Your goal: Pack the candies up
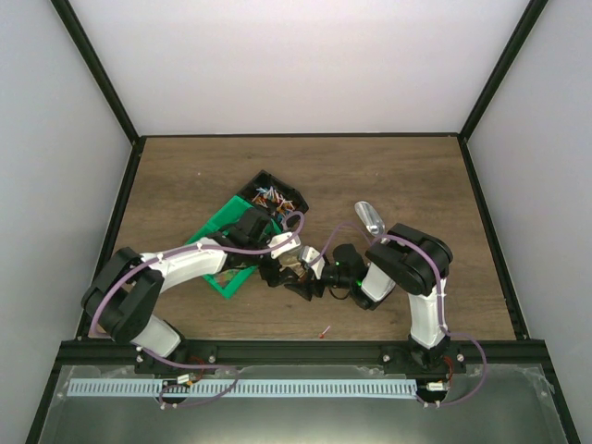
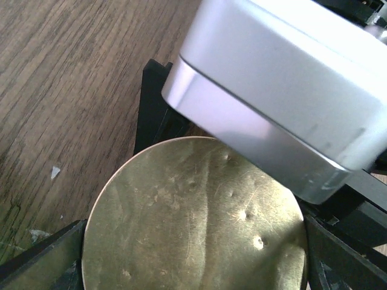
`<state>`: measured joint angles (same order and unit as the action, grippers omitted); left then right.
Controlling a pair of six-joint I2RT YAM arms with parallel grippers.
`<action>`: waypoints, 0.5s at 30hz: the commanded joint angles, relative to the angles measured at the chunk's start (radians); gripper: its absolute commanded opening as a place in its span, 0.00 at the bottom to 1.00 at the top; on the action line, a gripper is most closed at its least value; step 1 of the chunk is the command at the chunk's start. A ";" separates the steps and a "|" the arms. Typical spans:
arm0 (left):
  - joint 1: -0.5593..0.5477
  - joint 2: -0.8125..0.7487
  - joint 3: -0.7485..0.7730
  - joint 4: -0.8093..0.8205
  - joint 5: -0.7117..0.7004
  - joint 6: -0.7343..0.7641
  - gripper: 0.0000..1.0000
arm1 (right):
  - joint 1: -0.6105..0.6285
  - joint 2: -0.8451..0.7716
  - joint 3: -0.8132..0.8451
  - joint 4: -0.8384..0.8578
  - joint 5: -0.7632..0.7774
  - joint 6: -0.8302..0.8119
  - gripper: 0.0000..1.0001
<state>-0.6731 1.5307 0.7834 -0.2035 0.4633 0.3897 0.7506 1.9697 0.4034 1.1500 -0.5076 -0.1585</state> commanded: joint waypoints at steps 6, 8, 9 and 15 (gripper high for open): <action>0.000 0.018 0.045 -0.049 0.017 0.157 0.79 | 0.020 0.029 -0.019 -0.102 -0.012 0.009 0.58; 0.000 0.027 0.060 -0.107 0.027 0.249 0.77 | 0.019 0.026 -0.022 -0.099 -0.024 0.003 0.58; 0.000 0.033 0.069 -0.138 0.030 0.295 0.76 | 0.020 0.024 -0.024 -0.098 -0.031 0.001 0.58; 0.013 0.076 0.114 -0.294 0.047 0.537 0.69 | 0.019 0.018 -0.026 -0.102 -0.053 -0.001 0.58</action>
<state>-0.6662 1.5738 0.8661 -0.3504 0.4858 0.6159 0.7605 1.9697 0.4030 1.1477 -0.4934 -0.1833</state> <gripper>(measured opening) 0.903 0.863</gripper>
